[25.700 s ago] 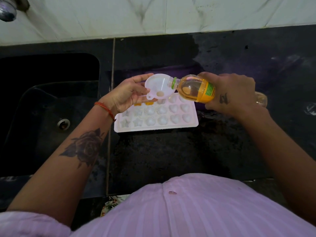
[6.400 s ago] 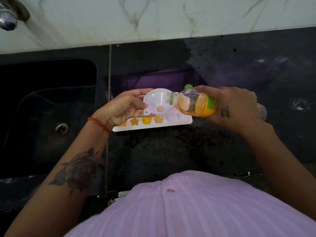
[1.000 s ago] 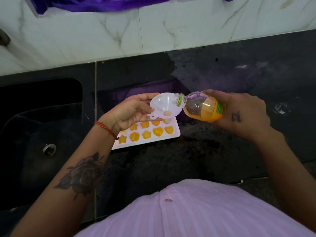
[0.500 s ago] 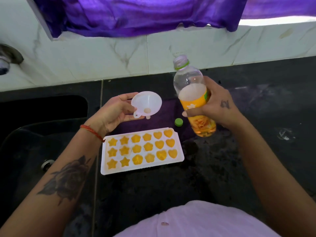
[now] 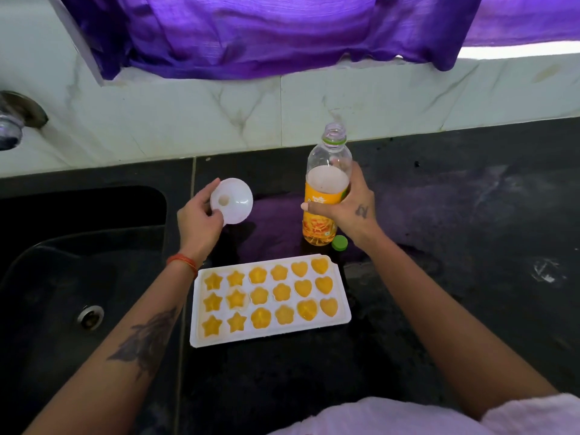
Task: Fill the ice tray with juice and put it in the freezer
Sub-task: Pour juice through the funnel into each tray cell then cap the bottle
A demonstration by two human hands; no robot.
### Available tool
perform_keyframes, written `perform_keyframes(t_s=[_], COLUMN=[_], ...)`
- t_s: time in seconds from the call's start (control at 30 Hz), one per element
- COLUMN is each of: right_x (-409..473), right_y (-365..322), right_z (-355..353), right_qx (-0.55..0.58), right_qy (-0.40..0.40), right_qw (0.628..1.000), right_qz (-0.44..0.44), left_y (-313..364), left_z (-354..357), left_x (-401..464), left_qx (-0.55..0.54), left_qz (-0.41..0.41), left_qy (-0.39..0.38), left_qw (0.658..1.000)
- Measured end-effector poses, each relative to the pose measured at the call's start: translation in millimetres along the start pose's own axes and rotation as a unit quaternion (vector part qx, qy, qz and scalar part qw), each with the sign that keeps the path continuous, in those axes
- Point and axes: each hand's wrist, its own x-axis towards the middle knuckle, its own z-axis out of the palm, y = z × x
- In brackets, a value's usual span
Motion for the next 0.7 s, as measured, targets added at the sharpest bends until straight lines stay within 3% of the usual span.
perform_keyframes(t_s=[0.23,0.37,0.43,0.5,0.6,0.7], right_x=[-12,-11,-8,-9,-17,-29], right_y=[10,14,19,26,39,52], right_z=[3,-6,-16,-27,-35,-30], right_qx=[-0.008,-0.017,0.015,0.025,-0.071,-0.216], right_qy=[-0.001,-0.094,-0.169,-0.169,-0.060,-0.100], right_qw=[1.000,0.995,0.984,0.980,0.982,0.953], right_qz=[-0.021,0.010,0.052,0.103,0.163,0.185], left_y=[-24,-25,-19,-8,17,41], left_z=[7,6,6,7,18,41], left_x=[-13,-14,-14,-18,-27,-37], left_qx=[0.028,0.059,0.129,0.172,0.143,0.101], left_qz=[0.026,0.019,0.054,0.117,0.205,0.253], left_qy=[-0.025,-0.062,-0.048,-0.017,-0.017,-0.099], left_qw=[0.999,0.996,0.989,0.978,0.968,0.957])
